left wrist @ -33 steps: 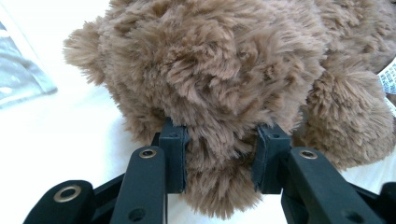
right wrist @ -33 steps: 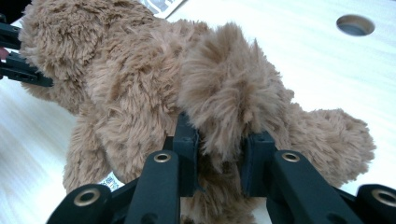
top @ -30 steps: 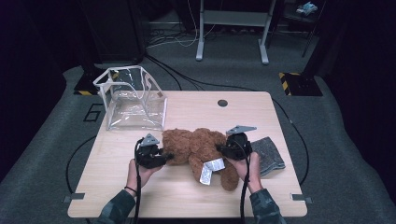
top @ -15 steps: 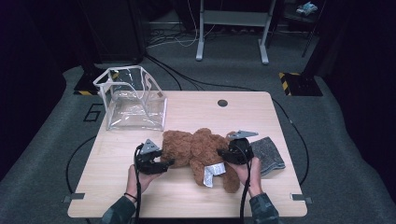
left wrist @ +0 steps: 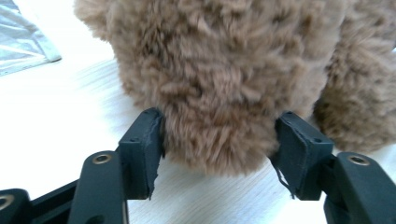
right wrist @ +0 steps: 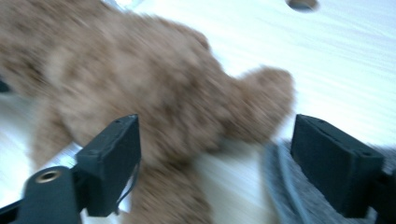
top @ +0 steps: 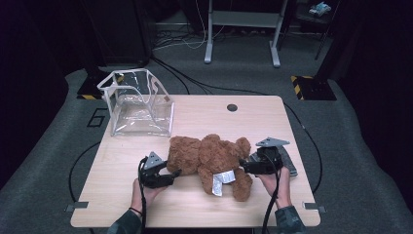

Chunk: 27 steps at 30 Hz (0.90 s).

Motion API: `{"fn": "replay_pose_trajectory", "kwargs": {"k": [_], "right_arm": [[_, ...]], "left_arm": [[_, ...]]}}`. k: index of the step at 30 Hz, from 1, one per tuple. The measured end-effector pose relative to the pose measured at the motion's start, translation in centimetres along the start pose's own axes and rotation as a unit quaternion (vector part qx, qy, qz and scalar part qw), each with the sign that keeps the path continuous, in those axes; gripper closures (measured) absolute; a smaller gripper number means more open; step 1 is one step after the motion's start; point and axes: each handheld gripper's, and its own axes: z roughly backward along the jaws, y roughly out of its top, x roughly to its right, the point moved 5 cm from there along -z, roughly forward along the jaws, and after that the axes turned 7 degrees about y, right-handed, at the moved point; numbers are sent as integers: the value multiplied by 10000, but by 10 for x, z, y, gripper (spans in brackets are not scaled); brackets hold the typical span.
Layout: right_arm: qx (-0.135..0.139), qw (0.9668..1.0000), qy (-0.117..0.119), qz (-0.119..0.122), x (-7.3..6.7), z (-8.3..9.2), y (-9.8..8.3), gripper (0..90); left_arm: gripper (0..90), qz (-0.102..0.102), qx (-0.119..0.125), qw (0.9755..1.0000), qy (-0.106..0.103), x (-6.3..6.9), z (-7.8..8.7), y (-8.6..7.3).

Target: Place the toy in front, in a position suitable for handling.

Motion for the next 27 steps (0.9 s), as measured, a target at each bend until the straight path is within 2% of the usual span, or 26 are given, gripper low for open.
{"fn": "replay_pose_trajectory", "kwargs": {"k": [2, 6, 9, 13, 16, 21, 24, 27], "right_arm": [[-123, 9998, -137, -8, 9, 0, -7, 149], [-340, 9979, -473, -278, 26, 0, -21, 153], [-527, 9946, -790, -409, 40, -2, -31, 157], [-698, 9904, -1038, -587, 58, -7, -42, 160], [-738, 9883, -1166, -655, 68, -10, -47, 161], [-835, 9840, -1373, -771, 82, -18, -49, 155], [-904, 9822, -1409, -849, 89, -25, -49, 156], [-1099, 9796, -1416, -910, 94, -35, -52, 179]], "left_arm": [[446, -47, 63, 9999, 78, 1, 0, -2], [487, -150, 111, 9997, 123, 2, 1, -3], [512, -206, 115, 9996, 152, 3, 1, -3], [505, -180, 77, 9997, 175, 4, 3, -3], [468, -170, 37, 9996, 235, 4, 5, -1], [456, -133, 109, 9994, 300, 4, 11, 3], [508, -121, 148, 9994, 290, 3, 13, 6], [568, -184, 135, 9994, 263, 2, 14, 6]]}}
